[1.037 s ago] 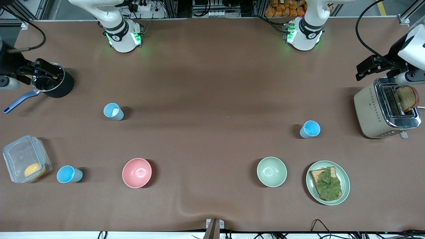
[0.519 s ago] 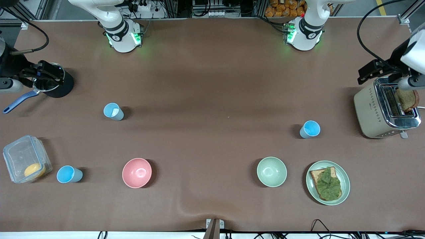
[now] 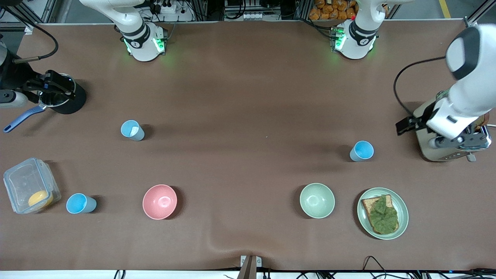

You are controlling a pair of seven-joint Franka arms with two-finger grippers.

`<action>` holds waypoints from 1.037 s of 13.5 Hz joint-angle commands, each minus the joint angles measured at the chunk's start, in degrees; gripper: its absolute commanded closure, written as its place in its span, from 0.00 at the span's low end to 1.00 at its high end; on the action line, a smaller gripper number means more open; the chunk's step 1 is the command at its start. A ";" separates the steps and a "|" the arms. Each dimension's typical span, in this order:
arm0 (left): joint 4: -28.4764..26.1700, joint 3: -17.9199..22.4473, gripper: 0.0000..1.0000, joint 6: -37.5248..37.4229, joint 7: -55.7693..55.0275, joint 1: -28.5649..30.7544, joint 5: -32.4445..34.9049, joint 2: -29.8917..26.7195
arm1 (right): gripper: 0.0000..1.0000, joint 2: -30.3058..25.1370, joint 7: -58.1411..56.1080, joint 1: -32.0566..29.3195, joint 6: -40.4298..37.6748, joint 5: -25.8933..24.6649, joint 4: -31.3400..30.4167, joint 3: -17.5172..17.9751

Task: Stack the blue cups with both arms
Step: 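Reach the left gripper down to the blue cup beside the toaster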

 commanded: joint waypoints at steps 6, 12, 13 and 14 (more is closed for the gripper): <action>-6.72 -0.54 0.00 11.57 0.63 1.01 0.31 7.49 | 0.00 0.79 0.89 -0.15 -0.86 0.08 1.12 -0.28; -9.36 -0.54 0.00 17.65 0.63 0.57 0.31 10.92 | 0.00 4.30 0.89 0.03 0.63 0.69 1.30 -0.11; -9.45 -0.54 0.00 18.00 0.63 0.57 0.31 11.19 | 0.00 4.21 0.63 0.73 0.63 -0.44 1.39 -0.02; -9.54 -0.54 0.00 18.52 0.63 0.49 0.31 11.80 | 0.00 4.47 0.11 0.91 0.54 -1.32 1.39 0.07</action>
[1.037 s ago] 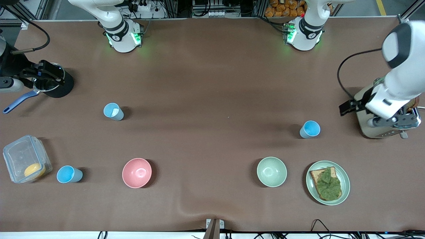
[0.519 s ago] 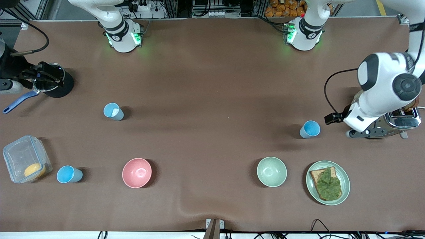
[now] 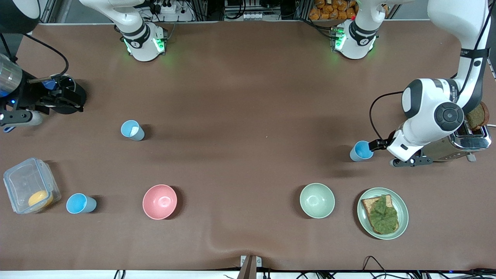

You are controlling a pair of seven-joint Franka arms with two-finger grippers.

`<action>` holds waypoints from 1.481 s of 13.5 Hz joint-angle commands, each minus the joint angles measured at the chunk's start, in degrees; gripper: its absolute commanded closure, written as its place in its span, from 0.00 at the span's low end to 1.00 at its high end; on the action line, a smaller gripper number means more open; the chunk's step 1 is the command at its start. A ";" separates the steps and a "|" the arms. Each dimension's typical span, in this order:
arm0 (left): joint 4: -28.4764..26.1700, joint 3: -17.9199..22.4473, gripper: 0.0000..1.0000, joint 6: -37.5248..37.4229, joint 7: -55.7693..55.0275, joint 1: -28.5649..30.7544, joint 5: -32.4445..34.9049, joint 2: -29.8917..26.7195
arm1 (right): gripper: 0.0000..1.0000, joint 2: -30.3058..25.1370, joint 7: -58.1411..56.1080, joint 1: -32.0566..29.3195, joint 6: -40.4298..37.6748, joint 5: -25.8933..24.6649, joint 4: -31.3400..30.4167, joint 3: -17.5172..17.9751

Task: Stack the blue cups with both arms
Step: 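Grasp the blue cup with the left gripper while the right gripper reaches out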

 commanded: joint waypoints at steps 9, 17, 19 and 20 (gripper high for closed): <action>-0.86 -0.41 0.00 4.33 0.54 0.08 0.20 4.21 | 0.00 1.44 -8.32 -0.58 -0.83 -0.75 -0.49 0.00; -0.77 -0.76 0.10 4.95 0.54 -0.09 0.20 5.80 | 0.00 8.03 -8.24 -0.75 3.88 -1.10 -4.41 0.00; -0.77 -0.93 0.15 5.13 0.54 -0.01 0.20 6.32 | 0.00 7.07 -8.24 -1.98 12.31 -0.75 -13.18 0.09; -0.77 -1.11 0.22 5.13 0.54 -0.01 0.20 6.41 | 0.00 6.55 -8.24 -2.07 15.48 -0.75 -16.45 0.09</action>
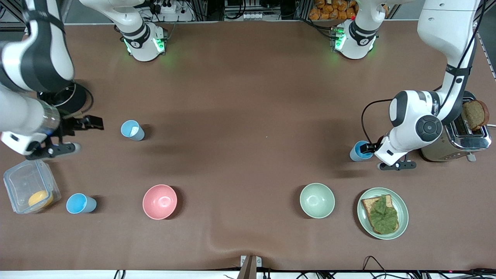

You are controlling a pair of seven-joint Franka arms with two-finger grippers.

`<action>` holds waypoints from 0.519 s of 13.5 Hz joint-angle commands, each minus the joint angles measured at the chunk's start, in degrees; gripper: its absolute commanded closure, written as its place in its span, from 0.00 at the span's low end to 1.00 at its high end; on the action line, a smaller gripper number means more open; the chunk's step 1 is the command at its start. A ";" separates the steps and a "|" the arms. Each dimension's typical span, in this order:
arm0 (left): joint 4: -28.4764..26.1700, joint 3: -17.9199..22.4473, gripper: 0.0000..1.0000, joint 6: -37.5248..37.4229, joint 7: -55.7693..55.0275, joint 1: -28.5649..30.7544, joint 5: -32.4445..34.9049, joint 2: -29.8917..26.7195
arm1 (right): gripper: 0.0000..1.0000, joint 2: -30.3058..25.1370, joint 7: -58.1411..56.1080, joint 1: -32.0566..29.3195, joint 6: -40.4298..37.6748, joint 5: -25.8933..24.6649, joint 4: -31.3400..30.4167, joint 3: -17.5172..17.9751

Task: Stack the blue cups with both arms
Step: 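Grasp the blue cup near the saucepan with the right gripper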

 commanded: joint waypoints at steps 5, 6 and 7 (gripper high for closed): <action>-0.24 -0.46 0.57 1.05 0.54 -0.04 0.20 0.34 | 0.00 -6.63 -4.82 -4.96 21.39 -0.92 -25.04 0.54; -0.24 -0.55 0.63 1.05 0.54 0.05 0.20 0.34 | 0.00 -7.25 -6.85 -6.36 25.88 -0.92 -29.01 0.54; -0.24 -0.46 0.68 1.05 0.54 -0.04 0.20 0.34 | 0.00 -7.17 -7.74 -7.07 29.06 -0.92 -31.48 0.54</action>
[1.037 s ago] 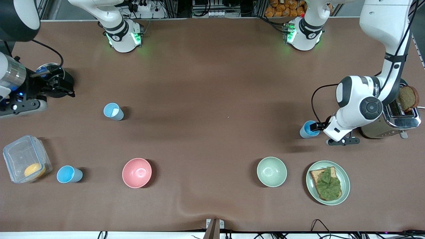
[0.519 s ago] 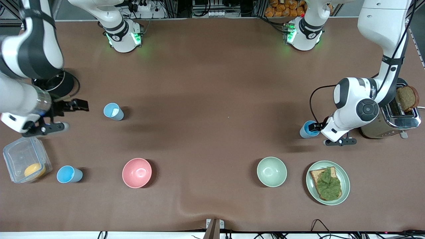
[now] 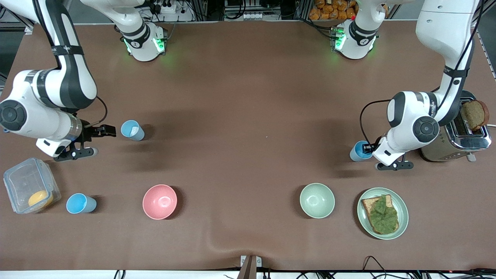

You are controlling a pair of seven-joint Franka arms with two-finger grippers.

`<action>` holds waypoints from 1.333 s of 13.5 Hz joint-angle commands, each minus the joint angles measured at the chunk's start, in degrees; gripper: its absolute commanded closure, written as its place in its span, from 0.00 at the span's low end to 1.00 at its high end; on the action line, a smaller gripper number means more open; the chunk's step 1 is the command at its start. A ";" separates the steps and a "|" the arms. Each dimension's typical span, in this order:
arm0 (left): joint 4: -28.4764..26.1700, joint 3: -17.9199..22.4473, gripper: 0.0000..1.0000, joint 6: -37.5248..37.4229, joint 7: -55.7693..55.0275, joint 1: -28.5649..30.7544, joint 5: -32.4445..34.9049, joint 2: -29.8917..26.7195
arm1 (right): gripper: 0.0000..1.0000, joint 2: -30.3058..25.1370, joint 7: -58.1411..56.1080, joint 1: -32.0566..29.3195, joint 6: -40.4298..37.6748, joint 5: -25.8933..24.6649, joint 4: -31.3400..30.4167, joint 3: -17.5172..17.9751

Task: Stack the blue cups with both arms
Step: 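Grasp the blue cup near the saucepan with the right gripper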

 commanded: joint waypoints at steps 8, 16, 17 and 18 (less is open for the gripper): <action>-0.06 -0.22 1.00 0.80 0.11 -1.21 0.19 -0.21 | 0.00 -1.65 -3.71 -2.77 19.24 -0.17 -18.34 0.83; 2.04 -0.31 1.00 -1.04 0.63 -1.48 0.81 -0.73 | 0.40 0.37 -3.18 0.12 22.32 2.20 -18.35 0.83; 2.66 -0.31 1.00 -2.18 0.54 -1.48 0.81 -1.00 | 0.59 0.80 -3.18 0.22 22.41 3.16 -18.35 0.91; 3.36 -0.40 1.00 -3.40 0.54 -1.39 0.81 -1.00 | 0.75 0.90 -3.09 0.30 22.50 3.78 -18.35 0.91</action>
